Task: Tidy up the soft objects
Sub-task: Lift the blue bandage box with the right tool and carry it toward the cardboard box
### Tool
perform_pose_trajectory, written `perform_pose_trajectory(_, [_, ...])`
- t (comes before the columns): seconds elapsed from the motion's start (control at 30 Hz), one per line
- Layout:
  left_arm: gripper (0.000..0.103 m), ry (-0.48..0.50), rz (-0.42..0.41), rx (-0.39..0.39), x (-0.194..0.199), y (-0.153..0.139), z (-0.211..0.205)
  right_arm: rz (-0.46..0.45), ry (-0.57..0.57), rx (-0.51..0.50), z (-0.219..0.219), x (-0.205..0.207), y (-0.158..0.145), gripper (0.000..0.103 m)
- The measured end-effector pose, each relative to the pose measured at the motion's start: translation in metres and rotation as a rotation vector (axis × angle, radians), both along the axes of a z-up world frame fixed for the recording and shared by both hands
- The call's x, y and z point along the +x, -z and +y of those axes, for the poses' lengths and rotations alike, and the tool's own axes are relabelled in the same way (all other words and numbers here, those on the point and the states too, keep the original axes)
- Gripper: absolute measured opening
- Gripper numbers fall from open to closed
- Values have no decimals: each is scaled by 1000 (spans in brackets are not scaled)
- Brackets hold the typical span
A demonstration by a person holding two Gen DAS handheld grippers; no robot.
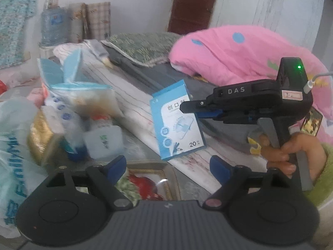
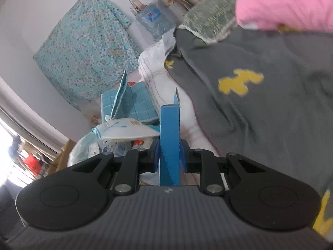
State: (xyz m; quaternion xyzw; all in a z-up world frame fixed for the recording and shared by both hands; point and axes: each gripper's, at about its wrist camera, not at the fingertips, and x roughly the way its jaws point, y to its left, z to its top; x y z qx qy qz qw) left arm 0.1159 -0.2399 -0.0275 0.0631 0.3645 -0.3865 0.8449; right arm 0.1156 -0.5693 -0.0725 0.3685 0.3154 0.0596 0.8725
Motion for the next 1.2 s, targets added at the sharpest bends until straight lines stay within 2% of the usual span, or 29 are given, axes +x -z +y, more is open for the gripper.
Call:
perform_pose_trajectory(0.07, [92, 10, 0, 6, 2, 3, -7, -3, -3, 39, -5, -3, 8, 19])
perform_pose_trajectory(0.3, [93, 9, 26, 48, 24, 12, -43, -8, -18, 147, -16, 2, 26, 19])
perform_pose_trajectory(0.43, [93, 1, 93, 84, 42, 25, -63, -8, -27, 194, -21, 3, 35, 19])
perform_pose_trajectory(0.67, [91, -8, 182, 76, 65, 41, -79, -6, -35, 248, -26, 6, 41, 19])
perform_pose_trajectory(0.8, [78, -22, 217, 58, 70, 45, -77, -5, -43, 319, -30, 6, 49, 19])
perform_pose_trajectory(0.9, [76, -40, 224, 44, 70, 45, -71, -11, -57, 348, -27, 7, 50, 19])
perform_pose_trajectory(1.2, [75, -70, 179, -10, 54, 21, -46, -67, -117, 316, -8, 2, 24, 20])
